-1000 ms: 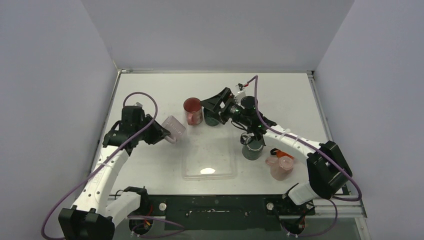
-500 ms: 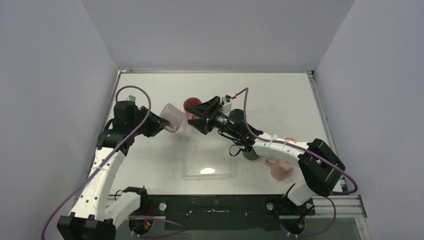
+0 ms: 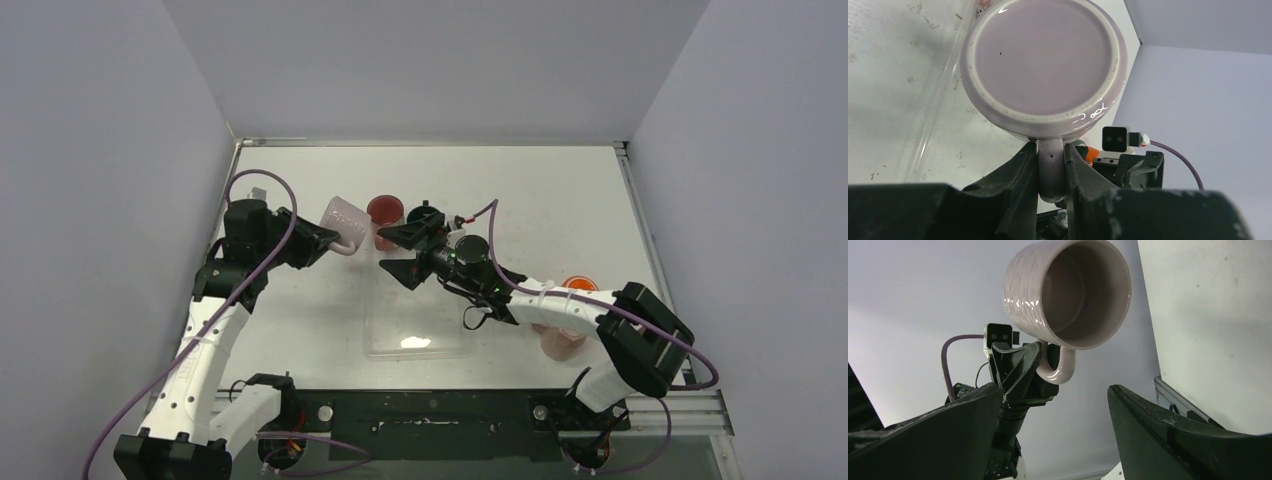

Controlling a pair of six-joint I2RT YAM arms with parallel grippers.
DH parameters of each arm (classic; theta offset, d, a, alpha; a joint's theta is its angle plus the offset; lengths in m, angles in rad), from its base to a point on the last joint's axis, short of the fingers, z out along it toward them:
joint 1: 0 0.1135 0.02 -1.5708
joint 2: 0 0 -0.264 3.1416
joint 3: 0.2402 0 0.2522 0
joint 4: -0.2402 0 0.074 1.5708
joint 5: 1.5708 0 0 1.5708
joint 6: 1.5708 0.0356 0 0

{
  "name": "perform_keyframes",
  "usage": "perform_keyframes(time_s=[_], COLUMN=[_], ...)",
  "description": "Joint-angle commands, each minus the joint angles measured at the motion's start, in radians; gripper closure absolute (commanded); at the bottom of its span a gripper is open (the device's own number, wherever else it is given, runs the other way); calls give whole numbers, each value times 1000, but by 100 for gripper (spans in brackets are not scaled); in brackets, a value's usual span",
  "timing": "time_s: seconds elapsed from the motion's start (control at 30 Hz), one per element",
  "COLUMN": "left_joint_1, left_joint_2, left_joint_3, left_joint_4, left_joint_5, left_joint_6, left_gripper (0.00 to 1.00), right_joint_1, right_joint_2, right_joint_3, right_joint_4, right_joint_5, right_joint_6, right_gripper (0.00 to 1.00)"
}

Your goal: Turn the mug right side up

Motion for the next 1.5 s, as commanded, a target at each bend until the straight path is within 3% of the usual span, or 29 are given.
perform_keyframes(time_s=[0.0, 0.27, 0.63, 0.87, 1.17, 1.33, 1.47], left_joint_1=[9, 9, 9, 9, 9, 9, 9], left_joint_2=[-34, -48, -51, -66, -59, -76, -106], left_joint_3=[81, 50, 38, 17, 19, 11, -25], left_joint_4=[182, 251, 252, 278, 296, 291, 291], left_joint_5=[54, 89, 119, 125, 133, 139, 159], left_joint_6=[-21, -76, -96, -126, -139, -141, -130], left_gripper=[100, 100, 100, 100, 100, 100, 100], right_joint_1=[31, 112, 139, 142, 148, 148, 142], right_joint_2=[-19, 96, 186, 212, 281, 293, 278], right_joint_3=[18, 48, 96, 137, 200, 199, 203], right_joint_4=[72, 235, 380, 360, 410, 441, 437], right_joint_5=[29, 139, 238, 223, 217, 230, 239], right_joint_6=[72, 256, 253, 244, 292, 294, 213], right_gripper=[22, 37, 35, 42, 66, 93, 95])
